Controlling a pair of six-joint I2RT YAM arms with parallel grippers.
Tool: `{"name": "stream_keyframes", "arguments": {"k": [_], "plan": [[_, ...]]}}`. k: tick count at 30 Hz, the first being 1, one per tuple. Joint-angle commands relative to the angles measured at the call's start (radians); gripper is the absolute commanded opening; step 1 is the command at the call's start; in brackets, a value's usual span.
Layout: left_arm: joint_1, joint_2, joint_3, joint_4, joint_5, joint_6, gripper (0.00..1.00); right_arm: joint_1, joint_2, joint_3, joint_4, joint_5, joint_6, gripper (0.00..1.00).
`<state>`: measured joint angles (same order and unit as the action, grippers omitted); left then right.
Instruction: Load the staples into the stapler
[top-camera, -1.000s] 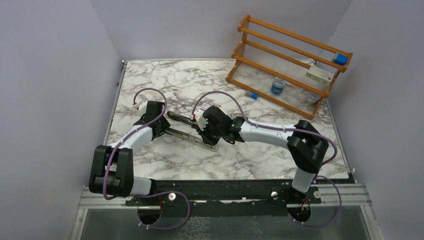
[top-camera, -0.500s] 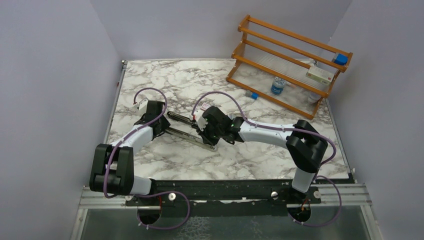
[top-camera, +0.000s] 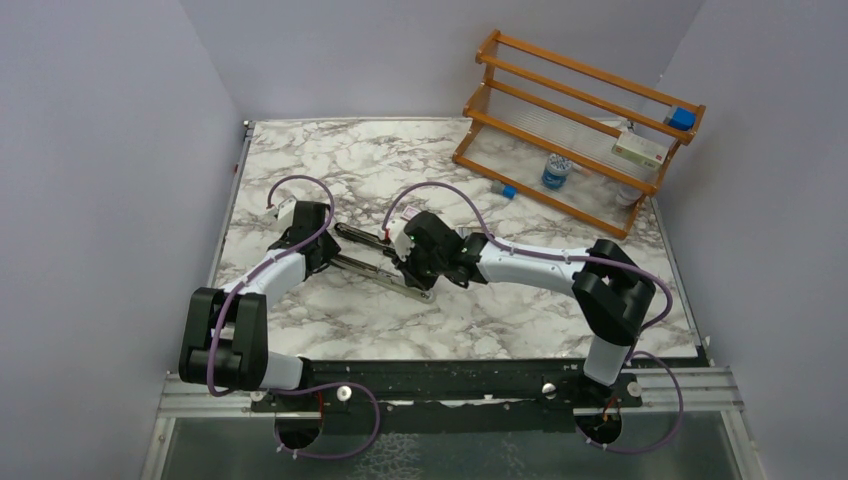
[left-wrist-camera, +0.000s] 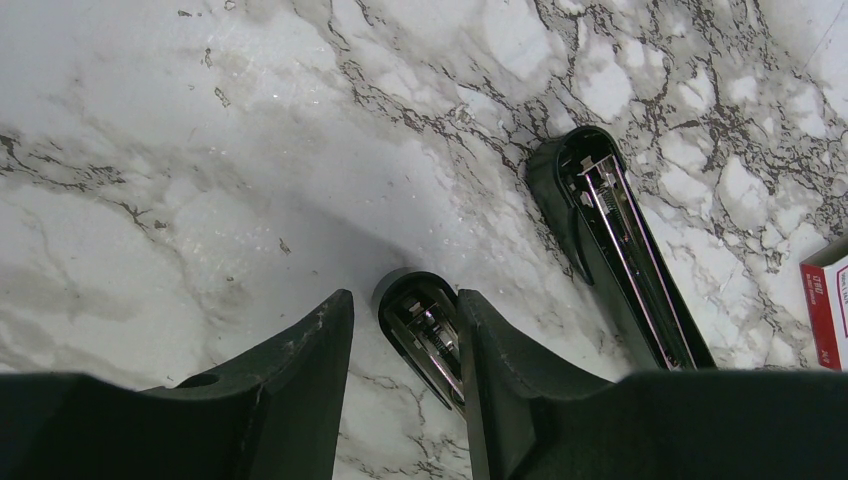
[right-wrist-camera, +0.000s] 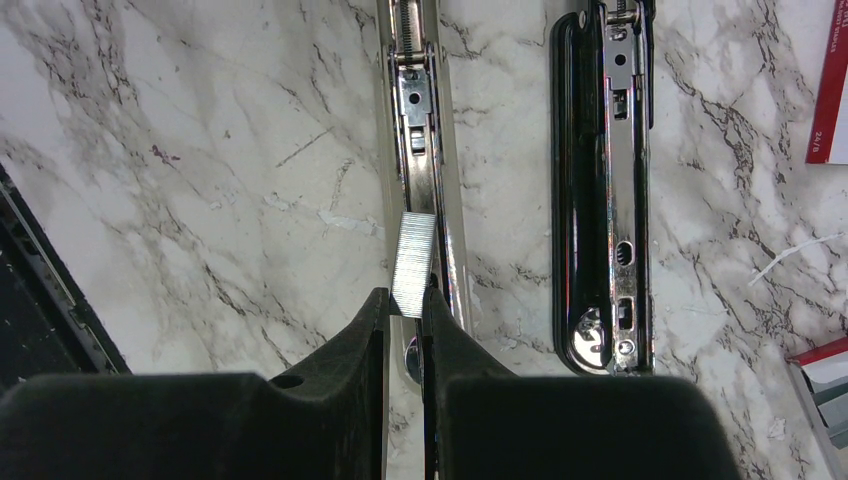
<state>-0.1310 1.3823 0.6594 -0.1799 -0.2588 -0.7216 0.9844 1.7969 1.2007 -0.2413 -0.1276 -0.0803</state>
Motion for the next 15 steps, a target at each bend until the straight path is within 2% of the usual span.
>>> {"name": "stream_keyframes", "arguments": {"k": [1, 15], "plan": [[0.008, 0.017, -0.012, -0.014, 0.006, 0.008, 0.45, 0.001, 0.019, 0.031, -0.011, -0.014, -0.012, 0.01], [0.008, 0.015, -0.014, -0.017, 0.003, 0.011, 0.45, 0.002, 0.05, 0.041, -0.025, -0.018, -0.022, 0.01]]}}
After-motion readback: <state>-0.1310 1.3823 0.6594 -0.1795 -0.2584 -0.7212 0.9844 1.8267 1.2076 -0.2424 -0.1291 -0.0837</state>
